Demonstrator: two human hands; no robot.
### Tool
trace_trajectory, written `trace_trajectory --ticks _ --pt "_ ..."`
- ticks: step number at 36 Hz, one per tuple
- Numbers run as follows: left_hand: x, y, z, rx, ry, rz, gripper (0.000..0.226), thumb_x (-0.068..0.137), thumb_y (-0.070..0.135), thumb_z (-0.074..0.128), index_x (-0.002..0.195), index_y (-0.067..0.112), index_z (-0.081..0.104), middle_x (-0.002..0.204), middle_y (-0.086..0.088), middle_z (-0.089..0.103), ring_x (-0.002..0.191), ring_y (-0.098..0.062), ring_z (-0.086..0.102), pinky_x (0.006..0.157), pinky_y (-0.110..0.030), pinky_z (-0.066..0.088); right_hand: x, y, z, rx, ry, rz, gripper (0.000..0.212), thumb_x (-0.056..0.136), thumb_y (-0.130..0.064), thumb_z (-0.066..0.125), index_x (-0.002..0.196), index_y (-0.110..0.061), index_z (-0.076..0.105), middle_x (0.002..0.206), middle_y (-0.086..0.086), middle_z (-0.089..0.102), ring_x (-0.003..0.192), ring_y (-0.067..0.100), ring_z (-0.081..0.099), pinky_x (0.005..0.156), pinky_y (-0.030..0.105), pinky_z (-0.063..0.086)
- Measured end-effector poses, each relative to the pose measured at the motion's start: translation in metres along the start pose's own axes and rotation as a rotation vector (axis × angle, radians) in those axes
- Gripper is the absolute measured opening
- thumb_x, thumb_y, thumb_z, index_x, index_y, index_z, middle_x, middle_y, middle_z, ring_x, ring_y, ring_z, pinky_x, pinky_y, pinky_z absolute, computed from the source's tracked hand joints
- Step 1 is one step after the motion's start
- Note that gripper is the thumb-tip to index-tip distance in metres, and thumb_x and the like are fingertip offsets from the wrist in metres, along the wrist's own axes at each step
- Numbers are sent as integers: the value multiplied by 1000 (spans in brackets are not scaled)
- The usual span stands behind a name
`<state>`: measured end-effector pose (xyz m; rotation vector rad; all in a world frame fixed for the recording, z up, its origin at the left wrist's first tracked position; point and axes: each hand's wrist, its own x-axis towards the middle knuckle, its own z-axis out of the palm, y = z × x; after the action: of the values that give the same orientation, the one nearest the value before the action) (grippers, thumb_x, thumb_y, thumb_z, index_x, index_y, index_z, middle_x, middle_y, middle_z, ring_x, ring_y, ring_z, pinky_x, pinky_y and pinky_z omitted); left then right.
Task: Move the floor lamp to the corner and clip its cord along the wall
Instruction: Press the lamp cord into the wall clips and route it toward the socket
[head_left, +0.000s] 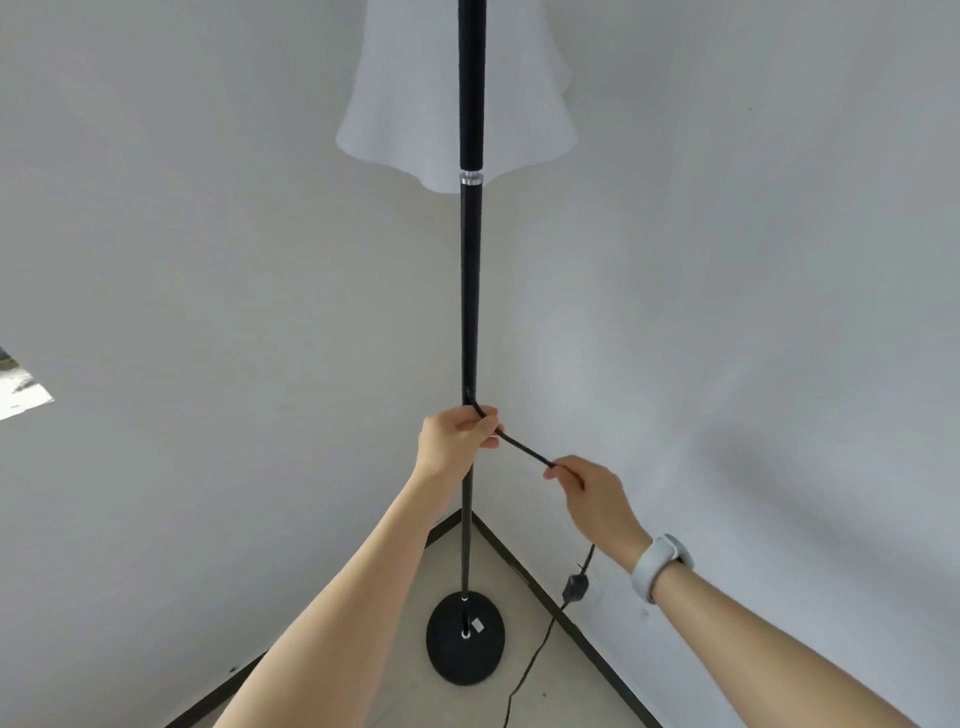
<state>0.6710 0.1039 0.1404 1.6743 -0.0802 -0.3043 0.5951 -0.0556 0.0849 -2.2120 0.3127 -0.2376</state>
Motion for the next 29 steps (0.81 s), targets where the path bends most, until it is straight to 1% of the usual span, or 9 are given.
trace_trajectory --ticks 3,6,8,10,13,17,19,25,29 --pt "3 2 9 78 150 46 14 79 28 65 67 20 67 68 5 70 65 -12 65 71 -28 49 12 3 -19 -102 63 -11 23 94 -14 44 89 -14 66 65 -15 55 48 0 43 50 11 38" --pt "8 2 11 199 278 171 18 78 33 67 86 19 59 81 9 62 78 -11 59 67 -25 43 20 4 -34 -164 71 -25 23 94 -14 43 91 -13 66 69 -11 53 50 -2 39 50 15 28" --pt "15 3 12 210 177 256 30 85 25 61 113 19 51 108 8 55 98 -10 53 80 -25 42 22 3 -38 -172 51 -26 24 94 -15 42 92 -13 66 69 -10 53 49 0 39 50 18 29" --pt "21 6 13 220 13 265 36 92 17 50 127 19 43 120 10 49 110 -8 47 89 -25 38 21 4 -38 -168 34 -27 24 94 -14 42 93 -11 66 69 -11 52 50 0 39 50 15 29" --pt "30 11 13 202 -74 226 26 93 14 48 118 16 54 113 5 62 106 -13 55 88 -23 37 20 6 -36 -126 44 -19 24 94 -13 42 94 -9 66 72 -8 56 49 0 41 53 11 37" --pt "32 10 11 178 21 213 9 86 17 61 90 24 65 93 2 70 95 -16 62 82 -23 44 20 8 -38 -67 47 -3 23 94 -14 43 94 -11 66 69 -11 58 49 0 43 55 8 38" --pt "31 9 9 159 59 217 18 83 15 64 78 32 65 83 10 69 92 -16 64 82 -23 47 22 7 -40 -54 31 -12 22 94 -15 44 94 -11 66 66 -10 57 49 2 43 54 9 38" --pt "25 7 2 146 171 231 29 77 20 68 61 43 65 75 7 68 80 -17 61 78 -26 48 26 9 -45 -46 -55 -2 20 93 -19 46 96 -9 63 66 -10 52 56 4 44 56 5 37" --pt "24 12 -2 142 209 223 23 77 18 69 67 39 65 74 15 69 82 -16 65 78 -25 49 20 13 -43 -15 -142 49 20 93 -19 46 93 -9 63 61 -7 48 59 15 45 55 15 36"
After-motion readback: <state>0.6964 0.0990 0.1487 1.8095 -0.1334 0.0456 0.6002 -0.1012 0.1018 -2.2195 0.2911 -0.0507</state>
